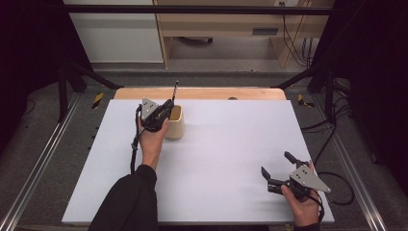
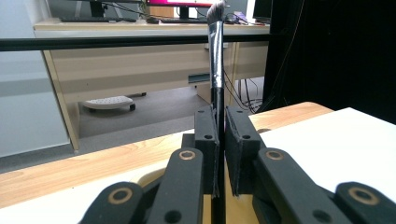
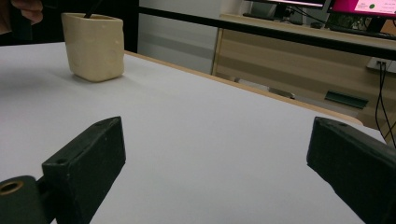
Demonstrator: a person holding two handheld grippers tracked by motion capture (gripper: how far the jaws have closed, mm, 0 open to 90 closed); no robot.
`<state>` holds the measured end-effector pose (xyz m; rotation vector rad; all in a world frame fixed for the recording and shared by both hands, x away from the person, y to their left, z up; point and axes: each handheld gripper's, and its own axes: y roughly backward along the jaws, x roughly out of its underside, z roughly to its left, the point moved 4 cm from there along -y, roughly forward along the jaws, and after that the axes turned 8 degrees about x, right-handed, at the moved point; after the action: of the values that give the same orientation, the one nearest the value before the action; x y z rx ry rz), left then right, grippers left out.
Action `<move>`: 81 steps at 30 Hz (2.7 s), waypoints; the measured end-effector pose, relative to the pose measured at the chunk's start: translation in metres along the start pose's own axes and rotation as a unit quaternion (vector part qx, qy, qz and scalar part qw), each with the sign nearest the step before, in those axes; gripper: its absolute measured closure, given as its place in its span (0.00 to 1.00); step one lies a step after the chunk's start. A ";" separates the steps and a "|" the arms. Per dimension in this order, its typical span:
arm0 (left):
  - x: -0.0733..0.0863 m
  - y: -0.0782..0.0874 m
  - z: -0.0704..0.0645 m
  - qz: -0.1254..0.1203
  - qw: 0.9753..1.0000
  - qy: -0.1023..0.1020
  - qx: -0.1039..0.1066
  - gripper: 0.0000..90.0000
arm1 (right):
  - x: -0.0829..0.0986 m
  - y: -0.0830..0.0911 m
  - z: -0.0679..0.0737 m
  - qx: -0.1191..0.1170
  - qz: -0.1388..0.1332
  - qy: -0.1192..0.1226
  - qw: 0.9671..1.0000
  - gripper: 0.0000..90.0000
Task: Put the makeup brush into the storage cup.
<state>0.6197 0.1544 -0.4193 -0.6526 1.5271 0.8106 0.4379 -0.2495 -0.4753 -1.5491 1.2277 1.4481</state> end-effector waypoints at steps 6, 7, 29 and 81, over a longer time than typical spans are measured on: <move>0.001 -0.001 -0.002 0.005 1.000 -0.002 0.003 0.93 | 0.000 0.000 0.002 -0.004 0.001 0.002 1.000 0.05; 0.002 -0.001 -0.003 0.006 1.000 -0.002 0.004 0.93 | 0.000 0.000 0.002 -0.004 0.001 0.002 1.000 0.05; -0.013 0.046 -0.021 0.007 0.999 -0.023 0.024 0.76 | -0.001 0.000 0.001 -0.001 -0.002 0.003 1.000 0.05; -0.012 0.049 -0.054 0.005 0.997 -0.037 0.072 0.10 | -0.002 0.000 0.002 0.000 -0.002 0.005 1.000 0.05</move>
<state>0.5499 0.1404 -0.3999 -0.5038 1.5064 0.7162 0.4375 -0.2477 -0.4735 -1.5597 1.2279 1.4399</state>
